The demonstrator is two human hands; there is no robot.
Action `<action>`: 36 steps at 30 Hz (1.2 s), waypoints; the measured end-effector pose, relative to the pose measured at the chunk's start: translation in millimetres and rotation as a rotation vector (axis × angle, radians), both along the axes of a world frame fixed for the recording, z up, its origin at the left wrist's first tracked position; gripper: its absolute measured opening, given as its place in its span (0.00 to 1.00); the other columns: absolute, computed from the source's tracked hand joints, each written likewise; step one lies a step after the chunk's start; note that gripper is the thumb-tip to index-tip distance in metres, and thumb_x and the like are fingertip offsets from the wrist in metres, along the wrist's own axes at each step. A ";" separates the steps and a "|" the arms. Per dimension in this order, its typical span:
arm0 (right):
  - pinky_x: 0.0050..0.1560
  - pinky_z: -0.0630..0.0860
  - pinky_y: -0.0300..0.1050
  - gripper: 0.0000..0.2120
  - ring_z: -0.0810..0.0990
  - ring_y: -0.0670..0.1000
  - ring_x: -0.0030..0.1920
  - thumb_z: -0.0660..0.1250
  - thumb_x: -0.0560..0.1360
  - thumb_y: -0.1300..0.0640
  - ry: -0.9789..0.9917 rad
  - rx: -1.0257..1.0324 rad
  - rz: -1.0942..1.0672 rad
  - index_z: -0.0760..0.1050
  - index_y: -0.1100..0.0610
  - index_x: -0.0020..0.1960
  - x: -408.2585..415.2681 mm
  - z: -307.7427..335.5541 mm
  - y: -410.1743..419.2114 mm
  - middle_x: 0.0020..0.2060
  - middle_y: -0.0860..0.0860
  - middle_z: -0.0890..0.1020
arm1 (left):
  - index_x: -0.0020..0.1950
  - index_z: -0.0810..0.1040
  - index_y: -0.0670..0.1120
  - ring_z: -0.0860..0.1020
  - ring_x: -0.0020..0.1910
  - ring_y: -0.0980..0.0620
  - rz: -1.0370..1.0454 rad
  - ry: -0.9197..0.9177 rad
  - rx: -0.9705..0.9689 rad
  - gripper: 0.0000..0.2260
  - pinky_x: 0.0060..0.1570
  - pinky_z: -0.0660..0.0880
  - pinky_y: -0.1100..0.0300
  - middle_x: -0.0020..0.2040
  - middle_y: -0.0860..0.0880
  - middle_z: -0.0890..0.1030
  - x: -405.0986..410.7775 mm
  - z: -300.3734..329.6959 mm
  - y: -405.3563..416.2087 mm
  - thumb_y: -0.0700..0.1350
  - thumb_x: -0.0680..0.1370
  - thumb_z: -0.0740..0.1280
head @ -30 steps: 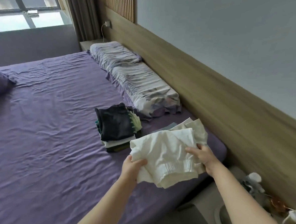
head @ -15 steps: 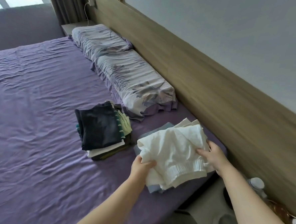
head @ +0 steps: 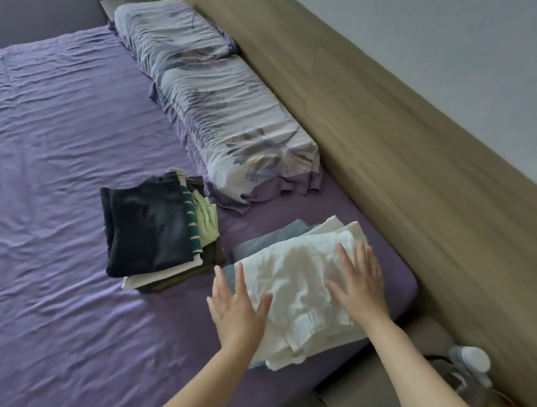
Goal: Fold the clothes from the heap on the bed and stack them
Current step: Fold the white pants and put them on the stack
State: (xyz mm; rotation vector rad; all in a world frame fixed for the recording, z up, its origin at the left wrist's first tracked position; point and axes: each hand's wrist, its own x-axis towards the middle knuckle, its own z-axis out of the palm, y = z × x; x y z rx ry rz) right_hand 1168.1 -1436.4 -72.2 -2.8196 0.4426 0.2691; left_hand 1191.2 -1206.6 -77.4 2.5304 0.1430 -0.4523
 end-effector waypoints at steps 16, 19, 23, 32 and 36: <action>0.70 0.30 0.63 0.53 0.26 0.51 0.72 0.40 0.58 0.17 0.400 0.013 0.120 0.25 0.43 0.72 37.7 -39.7 -7.5 0.74 0.54 0.30 | 0.77 0.36 0.57 0.33 0.76 0.48 -0.526 0.291 0.299 0.47 0.71 0.38 0.35 0.77 0.45 0.34 28.8 -42.8 -24.6 0.75 0.68 0.58; 0.70 0.32 0.64 0.56 0.31 0.53 0.74 0.37 0.56 0.17 0.418 -0.027 0.087 0.33 0.46 0.76 51.4 -29.5 1.6 0.76 0.56 0.36 | 0.78 0.43 0.58 0.39 0.77 0.48 -0.503 0.293 0.199 0.41 0.72 0.42 0.38 0.79 0.46 0.40 37.8 -30.0 -20.4 0.69 0.72 0.61; 0.71 0.39 0.63 0.42 0.43 0.52 0.76 0.48 0.69 0.24 0.194 -0.098 0.071 0.57 0.48 0.74 65.2 -14.2 27.1 0.76 0.52 0.54 | 0.75 0.59 0.56 0.60 0.73 0.48 -0.424 0.105 0.085 0.29 0.72 0.54 0.47 0.75 0.51 0.62 42.8 -14.1 -2.1 0.62 0.76 0.61; 0.71 0.56 0.52 0.31 0.64 0.49 0.71 0.57 0.76 0.35 0.036 0.049 0.212 0.62 0.52 0.72 109.6 15.5 152.2 0.70 0.47 0.69 | 0.73 0.65 0.54 0.71 0.65 0.54 -0.079 -0.002 -0.045 0.24 0.60 0.70 0.57 0.68 0.55 0.73 76.0 12.8 91.9 0.58 0.78 0.60; 0.68 0.61 0.48 0.31 0.67 0.51 0.69 0.57 0.76 0.36 0.073 0.098 0.230 0.62 0.53 0.72 136.5 16.7 205.0 0.69 0.49 0.70 | 0.71 0.68 0.52 0.74 0.62 0.53 0.069 -0.048 -0.077 0.22 0.57 0.73 0.56 0.63 0.52 0.76 102.1 17.2 147.0 0.56 0.79 0.62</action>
